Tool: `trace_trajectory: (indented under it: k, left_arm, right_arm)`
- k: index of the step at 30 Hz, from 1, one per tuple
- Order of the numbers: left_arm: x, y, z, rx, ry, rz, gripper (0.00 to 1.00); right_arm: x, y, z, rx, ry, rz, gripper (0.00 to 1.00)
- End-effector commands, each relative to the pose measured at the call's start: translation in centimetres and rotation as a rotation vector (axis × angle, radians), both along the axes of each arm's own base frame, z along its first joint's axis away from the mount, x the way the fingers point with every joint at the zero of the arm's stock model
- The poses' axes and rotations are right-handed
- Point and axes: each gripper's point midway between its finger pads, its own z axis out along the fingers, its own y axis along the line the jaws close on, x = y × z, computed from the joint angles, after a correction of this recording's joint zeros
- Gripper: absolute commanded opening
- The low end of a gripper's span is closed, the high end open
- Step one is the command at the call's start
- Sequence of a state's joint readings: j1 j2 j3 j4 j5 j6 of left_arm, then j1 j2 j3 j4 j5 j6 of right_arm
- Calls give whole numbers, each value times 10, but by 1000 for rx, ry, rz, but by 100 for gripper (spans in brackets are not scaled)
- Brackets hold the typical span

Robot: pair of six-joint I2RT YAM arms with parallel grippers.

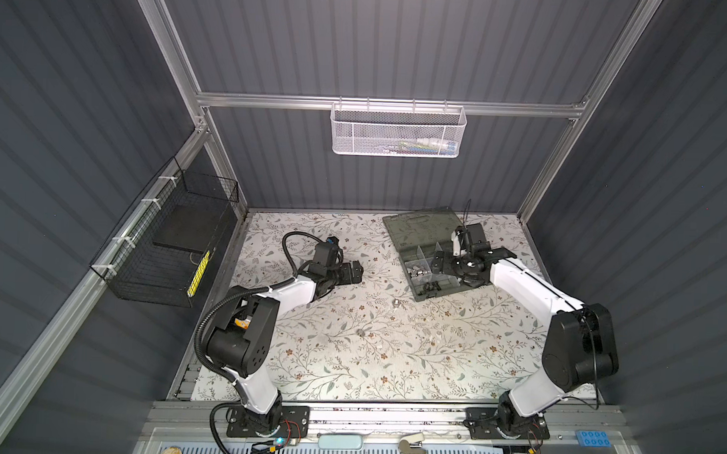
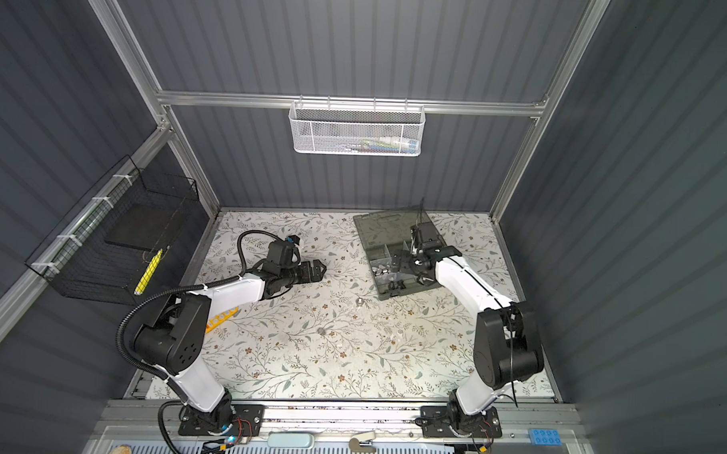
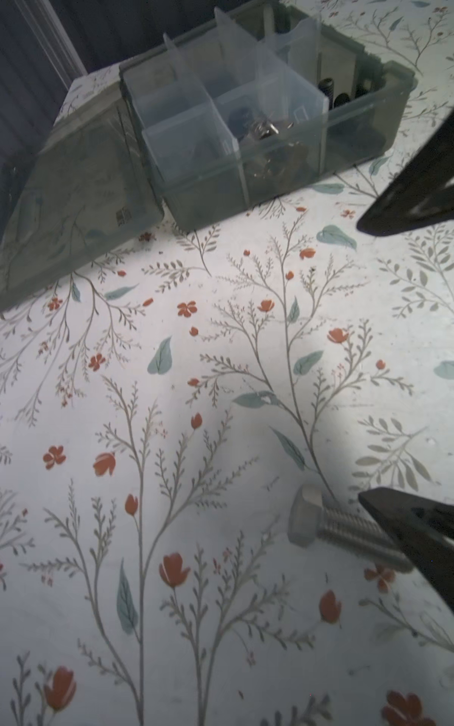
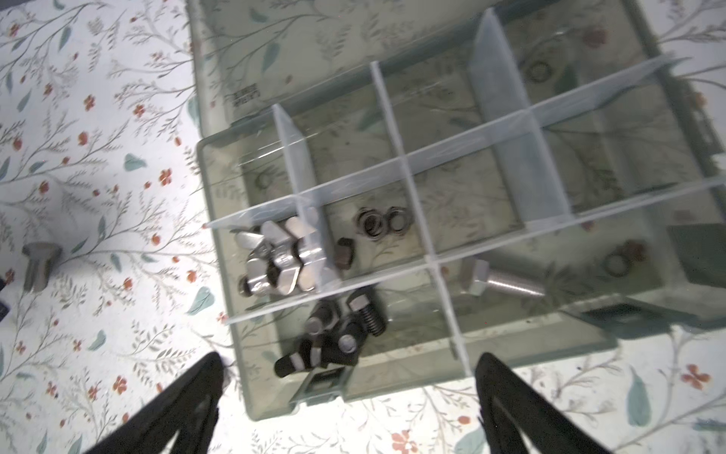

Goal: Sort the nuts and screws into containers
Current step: 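Lower the left gripper onto a silver hex bolt and close it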

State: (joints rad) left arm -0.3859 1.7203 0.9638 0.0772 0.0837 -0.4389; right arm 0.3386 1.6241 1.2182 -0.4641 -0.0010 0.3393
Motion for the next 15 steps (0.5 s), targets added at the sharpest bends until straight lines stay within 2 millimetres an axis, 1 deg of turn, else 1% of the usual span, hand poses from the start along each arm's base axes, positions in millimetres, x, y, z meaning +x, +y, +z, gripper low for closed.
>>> trace_trajectory:
  k: [1, 3, 7, 9, 11, 15]
  left_arm:
    - [0, 29, -29, 56, 108, 101, 100]
    - [2, 37, -40, 73, 137, 122, 99]
    - [3, 40, -57, 115, 190, 119, 95]
    - [5, 45, -63, 152, 199, 128, 92]
    - [7, 46, -68, 169, 209, 125, 90]
    - [8, 43, -78, 174, 234, 114, 80]
  right_arm:
    - [-6, 19, 8, -28, -29, 48, 99]
    - [-10, 31, 9, -25, -35, 71, 99]
    - [-17, 46, 7, -20, -33, 103, 99]
    - [-19, 48, 6, -21, -30, 108, 99]
    - [-22, 48, 4, -18, -29, 110, 99]
    - [-26, 47, 5, -7, -39, 103, 99]
